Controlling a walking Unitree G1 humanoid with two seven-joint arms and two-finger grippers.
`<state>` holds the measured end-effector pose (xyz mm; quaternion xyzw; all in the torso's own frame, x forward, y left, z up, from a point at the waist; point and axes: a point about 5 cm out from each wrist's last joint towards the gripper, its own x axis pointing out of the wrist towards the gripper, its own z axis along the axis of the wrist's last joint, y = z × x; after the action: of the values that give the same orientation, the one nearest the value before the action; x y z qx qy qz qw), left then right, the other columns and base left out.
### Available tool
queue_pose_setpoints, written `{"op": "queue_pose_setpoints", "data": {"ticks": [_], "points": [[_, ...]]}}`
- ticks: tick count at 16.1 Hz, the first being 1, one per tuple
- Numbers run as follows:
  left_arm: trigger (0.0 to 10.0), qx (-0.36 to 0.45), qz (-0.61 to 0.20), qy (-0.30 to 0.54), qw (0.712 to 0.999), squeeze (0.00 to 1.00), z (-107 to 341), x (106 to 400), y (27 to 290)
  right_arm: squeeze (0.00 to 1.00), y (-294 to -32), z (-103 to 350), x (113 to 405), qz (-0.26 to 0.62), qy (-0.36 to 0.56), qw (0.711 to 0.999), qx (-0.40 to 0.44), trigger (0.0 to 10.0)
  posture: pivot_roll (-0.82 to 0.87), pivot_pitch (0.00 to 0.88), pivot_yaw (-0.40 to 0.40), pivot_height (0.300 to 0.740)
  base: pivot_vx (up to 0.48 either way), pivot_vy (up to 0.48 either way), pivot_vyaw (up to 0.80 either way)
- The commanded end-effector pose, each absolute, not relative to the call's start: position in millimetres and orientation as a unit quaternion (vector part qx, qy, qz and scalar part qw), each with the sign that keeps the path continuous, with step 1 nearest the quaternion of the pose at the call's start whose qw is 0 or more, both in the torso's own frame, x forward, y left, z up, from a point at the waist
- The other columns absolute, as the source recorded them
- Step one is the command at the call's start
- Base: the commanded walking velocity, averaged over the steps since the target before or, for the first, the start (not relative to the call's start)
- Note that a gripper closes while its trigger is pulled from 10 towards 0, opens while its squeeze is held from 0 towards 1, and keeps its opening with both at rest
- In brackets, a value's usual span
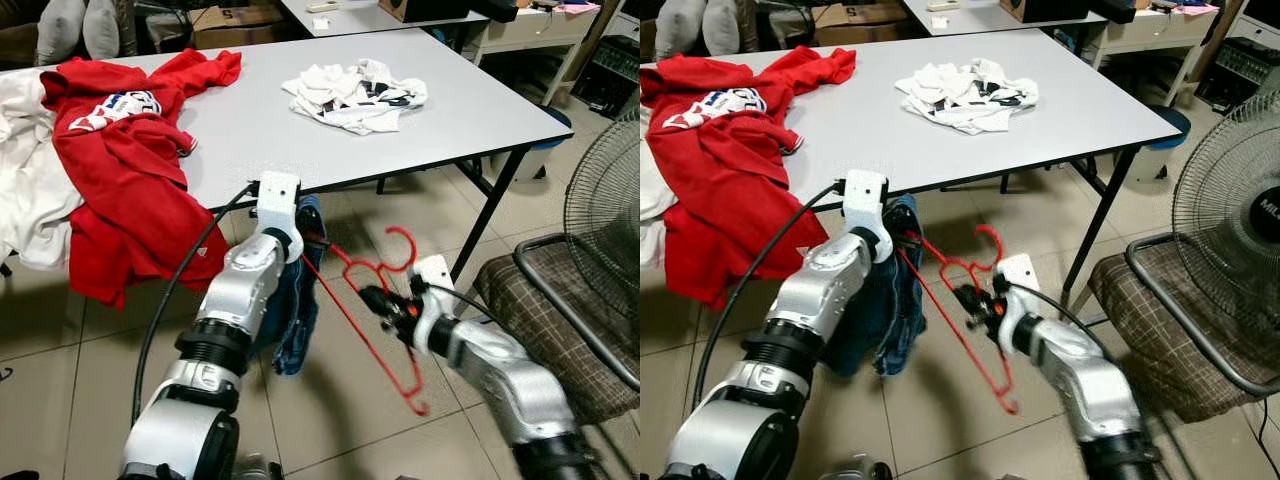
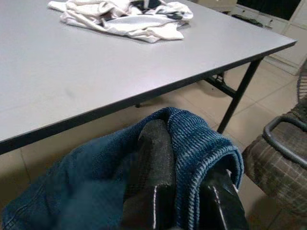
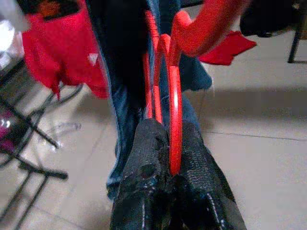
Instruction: Hang hanger
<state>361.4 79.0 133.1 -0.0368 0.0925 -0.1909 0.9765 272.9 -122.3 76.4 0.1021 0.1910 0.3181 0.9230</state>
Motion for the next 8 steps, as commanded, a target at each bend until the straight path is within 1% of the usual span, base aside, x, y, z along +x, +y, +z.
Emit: {"op": "queue_pose_setpoints", "data": {"ticks": [1,3,5,6,8], "points": [[0.0,-0.034,-0.207,0.087,0.974,0.00,140.6,363.8,70.2,0.00,-128.2,81.7,281.6,0.285,0.174,0.936,0.113,10.0,-0.03,0.000,0.005,0.740,0.000,0.000,0.00],[0.0,-0.042,-0.211,0.088,0.973,0.00,142.2,364.7,67.7,0.00,-131.7,74.5,287.7,0.237,0.174,0.948,0.125,10.0,-0.04,0.000,0.008,0.740,0.000,0.000,0.00],[0.0,-0.055,-0.219,0.091,0.970,0.00,144.3,365.2,66.4,0.00,-143.4,69.4,296.7,0.161,0.169,0.955,0.185,10.0,-0.03,0.000,0.006,0.740,0.000,0.000,0.00],[0.0,-0.050,-0.223,0.092,0.969,0.00,143.9,365.0,66.6,0.00,-148.8,69.6,300.1,0.141,0.167,0.954,0.207,10.0,-0.03,0.000,0.006,0.740,0.000,0.000,0.00],[0.0,-0.028,-0.222,0.094,0.970,0.00,141.6,365.4,70.0,0.00,-155.5,71.6,302.3,0.131,0.162,0.949,0.236,10.0,-0.03,0.000,0.004,0.740,0.000,0.000,0.00]]}}
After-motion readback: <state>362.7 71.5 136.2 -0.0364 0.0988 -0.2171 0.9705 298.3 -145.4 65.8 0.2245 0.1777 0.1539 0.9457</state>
